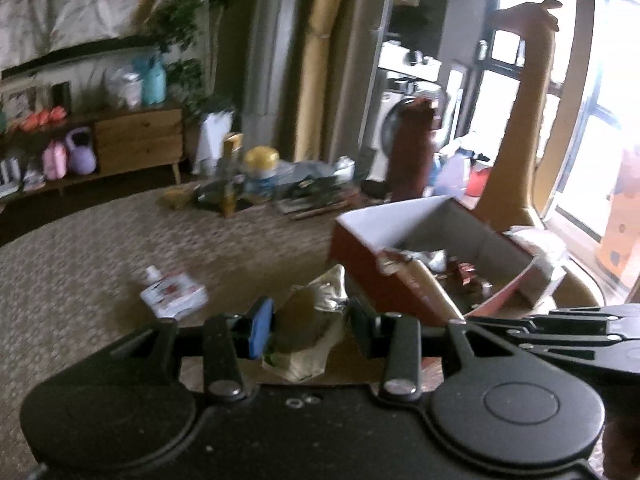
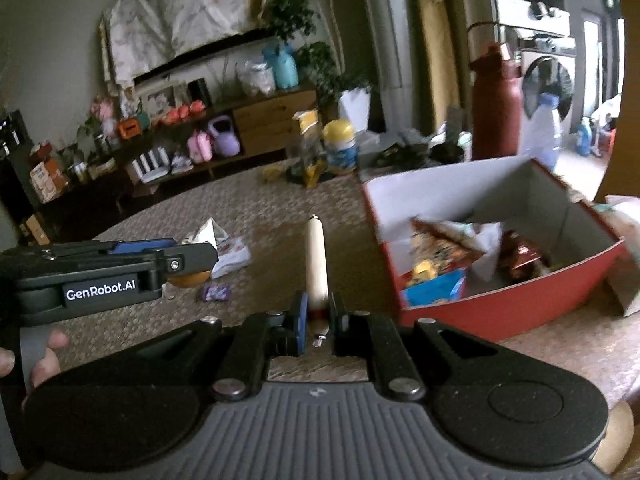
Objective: Organize snacks
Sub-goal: 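Carry the bun and sausage stick over the red box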
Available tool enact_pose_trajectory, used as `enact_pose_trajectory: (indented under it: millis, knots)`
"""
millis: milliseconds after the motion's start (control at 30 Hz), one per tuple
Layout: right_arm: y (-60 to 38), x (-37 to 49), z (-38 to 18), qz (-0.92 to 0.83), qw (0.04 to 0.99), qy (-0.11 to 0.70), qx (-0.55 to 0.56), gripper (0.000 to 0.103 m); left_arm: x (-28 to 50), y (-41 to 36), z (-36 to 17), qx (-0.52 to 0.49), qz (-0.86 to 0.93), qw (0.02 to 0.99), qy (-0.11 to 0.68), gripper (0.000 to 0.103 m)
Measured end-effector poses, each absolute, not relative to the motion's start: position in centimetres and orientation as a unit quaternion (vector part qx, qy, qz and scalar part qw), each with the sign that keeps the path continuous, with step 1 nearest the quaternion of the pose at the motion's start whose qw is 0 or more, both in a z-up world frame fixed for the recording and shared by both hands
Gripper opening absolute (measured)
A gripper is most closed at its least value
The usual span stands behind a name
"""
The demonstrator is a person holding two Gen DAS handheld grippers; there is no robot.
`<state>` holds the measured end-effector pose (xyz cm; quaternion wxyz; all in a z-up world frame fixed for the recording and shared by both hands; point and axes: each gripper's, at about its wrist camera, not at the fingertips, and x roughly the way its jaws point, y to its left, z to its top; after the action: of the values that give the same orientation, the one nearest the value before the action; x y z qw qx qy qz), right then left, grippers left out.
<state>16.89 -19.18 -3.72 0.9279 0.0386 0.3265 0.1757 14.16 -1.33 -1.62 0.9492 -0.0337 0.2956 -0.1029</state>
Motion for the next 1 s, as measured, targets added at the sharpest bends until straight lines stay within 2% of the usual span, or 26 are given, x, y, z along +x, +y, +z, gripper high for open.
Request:
enact_pose_trajectory:
  millis: [533, 1000]
  knots:
    - [-27.7, 19.5, -2.0, 0.102, 0.946, 0.301, 0.058, 0.011, 17.5, -11.5, 0.2, 0.008, -0.172, 0.946, 0.275, 0.04]
    - [-34.0, 25.9, -4.0, 0.041, 0.942, 0.324, 0.081, 0.011, 21.8, -17.6, -1.7, 0.041, -0.194, 0.935, 0.293, 0.04]
